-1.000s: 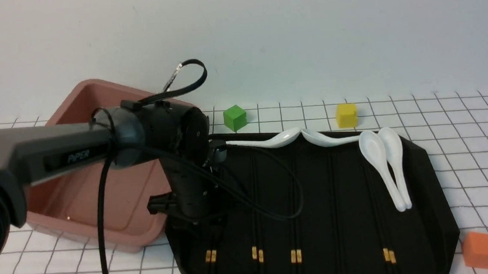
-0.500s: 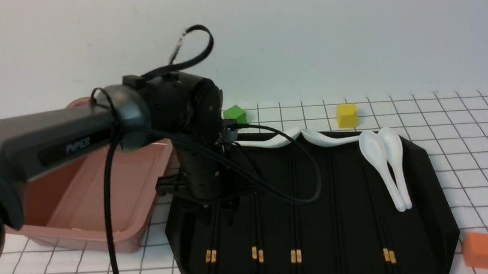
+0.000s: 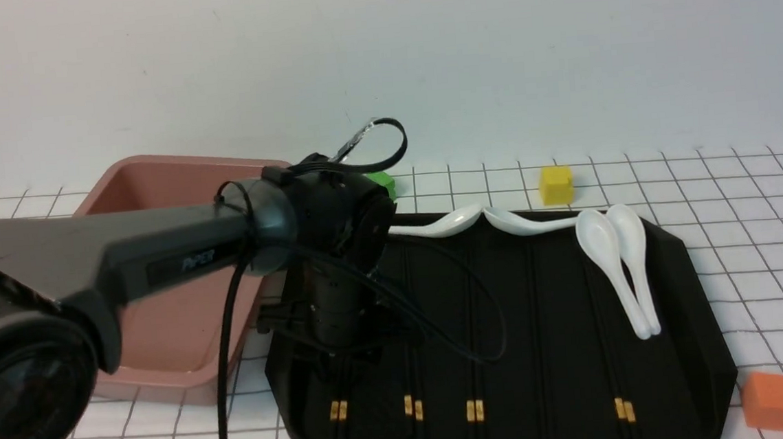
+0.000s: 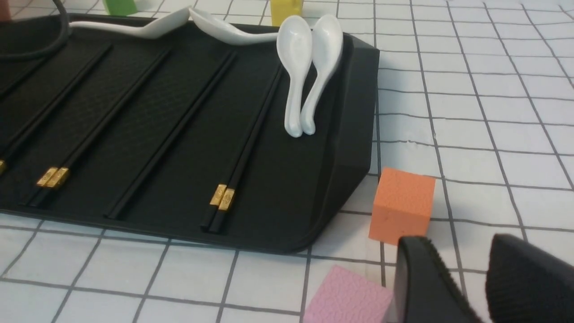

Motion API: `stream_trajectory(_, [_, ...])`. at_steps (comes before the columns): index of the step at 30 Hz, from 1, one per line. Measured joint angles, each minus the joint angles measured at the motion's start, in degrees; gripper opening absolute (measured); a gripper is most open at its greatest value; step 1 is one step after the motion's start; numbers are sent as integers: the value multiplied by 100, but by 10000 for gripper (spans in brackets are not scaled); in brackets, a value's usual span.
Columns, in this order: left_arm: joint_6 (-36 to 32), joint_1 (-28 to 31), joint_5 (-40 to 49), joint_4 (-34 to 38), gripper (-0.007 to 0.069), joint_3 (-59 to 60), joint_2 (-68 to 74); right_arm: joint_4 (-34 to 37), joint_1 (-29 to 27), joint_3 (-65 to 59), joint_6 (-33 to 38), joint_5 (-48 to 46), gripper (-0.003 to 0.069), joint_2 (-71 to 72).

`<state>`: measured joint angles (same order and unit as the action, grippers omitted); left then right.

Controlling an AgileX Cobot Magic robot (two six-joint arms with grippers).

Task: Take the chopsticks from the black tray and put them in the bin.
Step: Use the left arm to grab a pair of chopsticks, then use the left arm to put the chopsticks into the lunch box

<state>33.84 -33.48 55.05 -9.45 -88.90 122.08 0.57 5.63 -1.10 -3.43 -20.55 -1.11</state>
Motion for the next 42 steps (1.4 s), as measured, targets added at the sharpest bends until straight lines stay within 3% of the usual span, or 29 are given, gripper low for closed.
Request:
stream_trajectory(4, [0,0,-12,106,257,-13,16,0,0,0,0,0,239,0])
stream_trajectory(8, [0,0,1,227,103,-13,-12,0,0,0,0,0,239,0])
stream_trajectory(9, [0,0,7,247,97,-13,-52,0,0,0,0,0,239,0])
stream_trajectory(17, [-59,242,387,469,106,42,-1705,0,0,0,0,0,239,0])
stream_trajectory(20, [-324,869,686,476,106,24,-2336,0,0,0,0,0,239,0])
stream_trajectory(22, [-651,1581,929,505,106,30,-2618,0,0,0,0,0,239,0])
stream_trajectory(27, [-1556,2591,696,865,106,356,-2539,0,0,0,0,0,239,0])
stream_trajectory(32, [-2184,2808,-190,1028,106,754,-2098,0,0,0,0,0,239,0])
stream_trajectory(37, [-2296,2808,-854,1043,115,811,-1408,0,0,0,0,0,239,0])
stream_trajectory(42, [-2145,2808,-929,1042,246,828,-1019,0,0,0,0,0,239,0])
